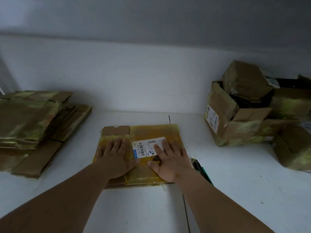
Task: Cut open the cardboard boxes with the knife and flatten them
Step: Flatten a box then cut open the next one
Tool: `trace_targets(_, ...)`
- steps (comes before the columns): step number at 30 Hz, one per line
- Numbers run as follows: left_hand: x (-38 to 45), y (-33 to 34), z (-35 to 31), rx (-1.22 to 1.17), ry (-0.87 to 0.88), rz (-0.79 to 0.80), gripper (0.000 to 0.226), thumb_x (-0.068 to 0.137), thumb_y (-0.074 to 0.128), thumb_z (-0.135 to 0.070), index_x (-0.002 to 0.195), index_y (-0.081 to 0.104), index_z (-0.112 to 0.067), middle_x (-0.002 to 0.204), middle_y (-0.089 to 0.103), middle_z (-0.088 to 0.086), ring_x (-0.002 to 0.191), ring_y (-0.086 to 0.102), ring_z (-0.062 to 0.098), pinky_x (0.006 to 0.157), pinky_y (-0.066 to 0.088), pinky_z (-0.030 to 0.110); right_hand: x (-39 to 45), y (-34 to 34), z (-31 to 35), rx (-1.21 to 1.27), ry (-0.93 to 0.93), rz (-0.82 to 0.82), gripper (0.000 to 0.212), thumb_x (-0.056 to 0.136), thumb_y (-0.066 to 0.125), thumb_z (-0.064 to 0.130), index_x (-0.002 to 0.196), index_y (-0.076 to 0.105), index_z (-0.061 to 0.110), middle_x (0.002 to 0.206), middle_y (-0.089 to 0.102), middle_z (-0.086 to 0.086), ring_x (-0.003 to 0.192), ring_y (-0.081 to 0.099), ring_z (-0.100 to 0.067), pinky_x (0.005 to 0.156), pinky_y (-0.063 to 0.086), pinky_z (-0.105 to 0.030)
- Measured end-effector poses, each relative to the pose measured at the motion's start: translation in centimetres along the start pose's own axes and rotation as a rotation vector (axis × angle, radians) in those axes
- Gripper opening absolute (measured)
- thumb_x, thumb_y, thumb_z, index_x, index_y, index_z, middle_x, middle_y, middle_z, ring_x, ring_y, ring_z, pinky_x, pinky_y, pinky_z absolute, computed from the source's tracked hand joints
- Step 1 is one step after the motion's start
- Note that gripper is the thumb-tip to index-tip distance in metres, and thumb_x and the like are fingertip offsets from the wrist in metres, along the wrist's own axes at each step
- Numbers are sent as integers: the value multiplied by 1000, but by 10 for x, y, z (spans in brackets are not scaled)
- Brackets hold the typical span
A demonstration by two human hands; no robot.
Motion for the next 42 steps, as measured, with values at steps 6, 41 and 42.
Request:
trace_targets(6,1,-7,7,47,22,93,104,82,36,-82,155,-10,-25,164,-9,-1,151,-3,26,121,7,53,-10,-9,10,47,-8,53,80,90,29,74,157,2,38,166,-8,3,152,-8,-27,121,-6,-54)
trace_targets(41,-67,16,20,23,20,42,126,49,-1,-94,152,-21,-25,161,-23,-2,148,-20,21,121,-6,49,-52,5,-1,752,272,-220,63,93,57,29,151,34,23,158,26,-11,145,26,-34,119,27,-47)
trace_targets(42,-67,16,21,25,26,41,126,48,-2,-94,152,-21,-25,161,-23,-2,148,-20,21,121,-6,49,-53,2,-3,843,274,-224,61,91,57,24,149,39,23,150,39,-9,136,40,-31,112,39,-46)
Point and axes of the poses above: each hand's wrist, its own x-axis towards the middle knuckle, its own y-axis out of the palm, z = x × y, the point moved 4 cm from there along x, towards the middle knuckle
